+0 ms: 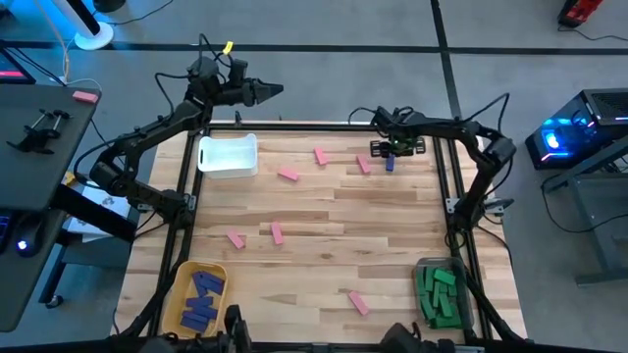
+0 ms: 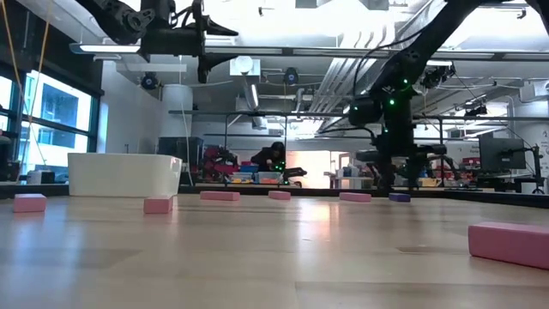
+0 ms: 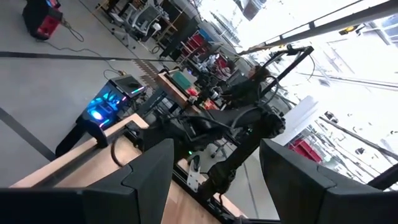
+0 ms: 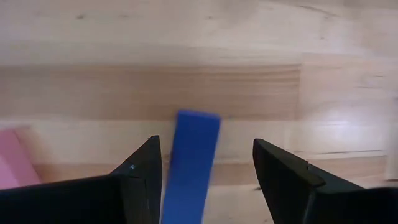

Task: Sort blocks
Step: Put the purple block into the yellow bin

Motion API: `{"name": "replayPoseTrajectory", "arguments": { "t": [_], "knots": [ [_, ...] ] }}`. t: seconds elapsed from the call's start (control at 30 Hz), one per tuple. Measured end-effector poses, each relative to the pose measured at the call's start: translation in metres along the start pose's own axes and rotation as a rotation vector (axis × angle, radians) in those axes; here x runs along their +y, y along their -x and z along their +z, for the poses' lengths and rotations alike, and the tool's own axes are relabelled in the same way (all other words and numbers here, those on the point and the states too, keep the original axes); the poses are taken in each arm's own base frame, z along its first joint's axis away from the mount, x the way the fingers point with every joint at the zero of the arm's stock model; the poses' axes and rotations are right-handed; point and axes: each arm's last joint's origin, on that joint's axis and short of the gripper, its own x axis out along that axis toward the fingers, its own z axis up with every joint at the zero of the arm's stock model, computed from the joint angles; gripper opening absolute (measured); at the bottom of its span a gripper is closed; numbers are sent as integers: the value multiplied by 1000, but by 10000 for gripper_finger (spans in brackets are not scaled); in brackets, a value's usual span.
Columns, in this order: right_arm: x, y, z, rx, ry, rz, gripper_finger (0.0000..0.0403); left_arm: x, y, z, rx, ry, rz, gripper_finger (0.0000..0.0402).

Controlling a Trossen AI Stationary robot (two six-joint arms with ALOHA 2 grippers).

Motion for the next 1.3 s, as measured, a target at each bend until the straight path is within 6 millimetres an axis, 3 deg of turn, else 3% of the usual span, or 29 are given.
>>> {"name": "replayPoseTrajectory", "arguments": {
  "t": [0.27, 0.53, 0.63, 0.77, 0.83, 0.97, 1.13, 1.3],
  "knots": [
    [-15, -11, 13, 124, -29, 117, 185, -2, -3, -2, 8, 15, -11, 225],
    [-3, -24, 8, 172, 53, 117, 181, -11, -9, -6, 42, 18, -78, 225],
    [1, -21, 4, 138, 106, 97, 141, -20, -16, -9, 47, -18, -136, 225],
    [1, -10, 1, 116, 171, 117, 26, -39, -31, -20, 79, -150, -213, 225],
    [0, 3, 0, 112, 186, 152, 20, -51, -41, -27, 115, -237, -250, 225],
    [-6, 58, 9, -25, 193, 298, 14, -73, -58, -43, 161, -498, -234, 225],
    [-3, 144, 10, -343, 156, 651, 8, -88, -77, -53, 98, -870, 67, 225],
    [7, 201, -4, -596, 164, 951, 4, -96, -93, -71, 107, -951, 106, 225]
  ]
}}
